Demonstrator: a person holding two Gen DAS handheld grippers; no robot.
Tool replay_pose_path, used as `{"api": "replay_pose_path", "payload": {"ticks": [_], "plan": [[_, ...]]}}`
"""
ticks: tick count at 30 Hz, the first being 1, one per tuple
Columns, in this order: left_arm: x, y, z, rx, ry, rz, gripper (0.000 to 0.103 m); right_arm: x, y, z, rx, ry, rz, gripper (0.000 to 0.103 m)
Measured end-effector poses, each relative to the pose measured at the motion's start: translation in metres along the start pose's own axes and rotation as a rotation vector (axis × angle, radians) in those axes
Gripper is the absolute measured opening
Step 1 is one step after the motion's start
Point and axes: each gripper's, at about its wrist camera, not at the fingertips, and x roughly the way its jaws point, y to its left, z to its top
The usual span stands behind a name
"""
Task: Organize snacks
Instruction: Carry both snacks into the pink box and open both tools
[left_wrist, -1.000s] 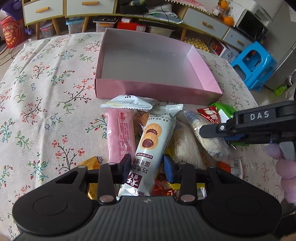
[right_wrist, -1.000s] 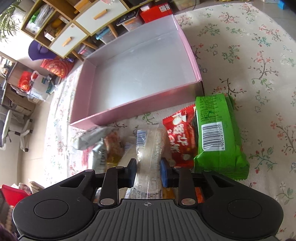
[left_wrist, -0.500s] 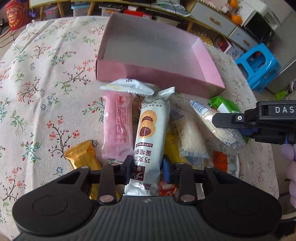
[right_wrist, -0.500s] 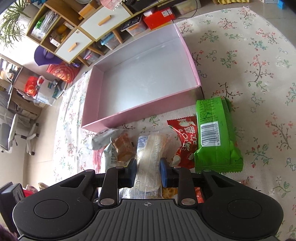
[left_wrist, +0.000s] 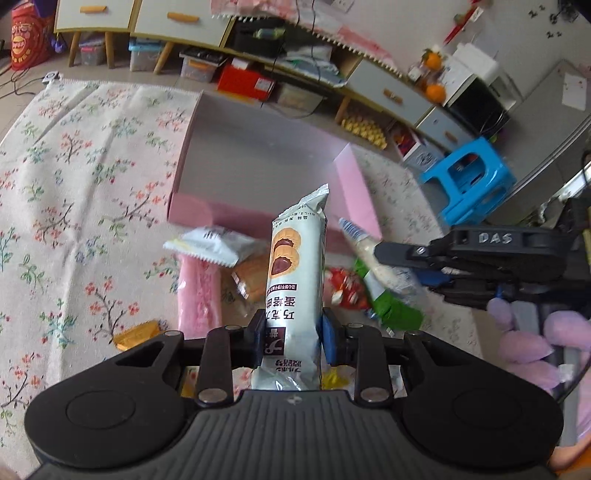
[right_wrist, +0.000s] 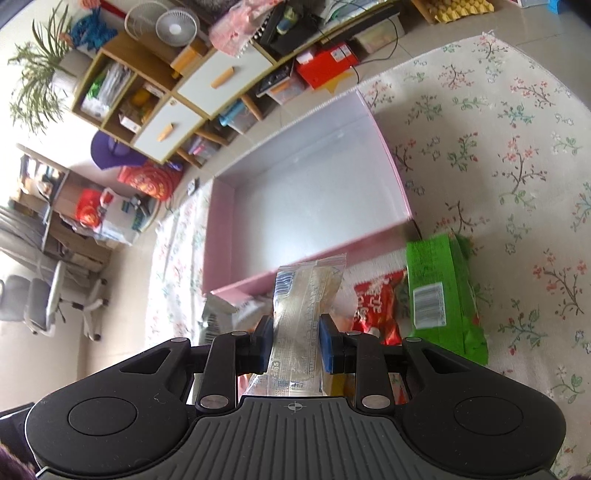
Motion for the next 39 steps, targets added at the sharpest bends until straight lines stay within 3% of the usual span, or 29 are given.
{"api": "replay_pose_path", "payload": {"ticks": [7, 13, 16, 20, 31, 39], "plan": [[0.024, -0.003, 0.027, -0.040, -0.100, -0.013, 0.027, 0.019, -0.002, 0.019, 0.024, -0.054, 0.019, 0.026], [0.046, -0.001, 0.045, -0.043, -0.104, 0.037, 0.027, 0.034, -0.010, 0.037, 0.009, -0.131, 0.045, 0.026], [0.055, 0.007, 0.054, -0.063, -0.143, 0.076, 0.027, 0.041, -0.015, 0.046, 0.010, -0.167, 0.052, 0.026], [0.066, 0.018, 0.056, -0.110, -0.192, 0.070, 0.027, 0.048, -0.022, 0.055, 0.020, -0.206, 0.063, 0.026], [0.084, 0.006, 0.060, -0.020, -0.203, 0.236, 0.028, 0.073, -0.028, 0.055, 0.034, -0.212, 0.000, 0.026], [0.087, 0.016, 0.057, -0.015, -0.186, 0.264, 0.028, 0.077, -0.029, 0.054, 0.026, -0.208, -0.021, 0.026]]}}
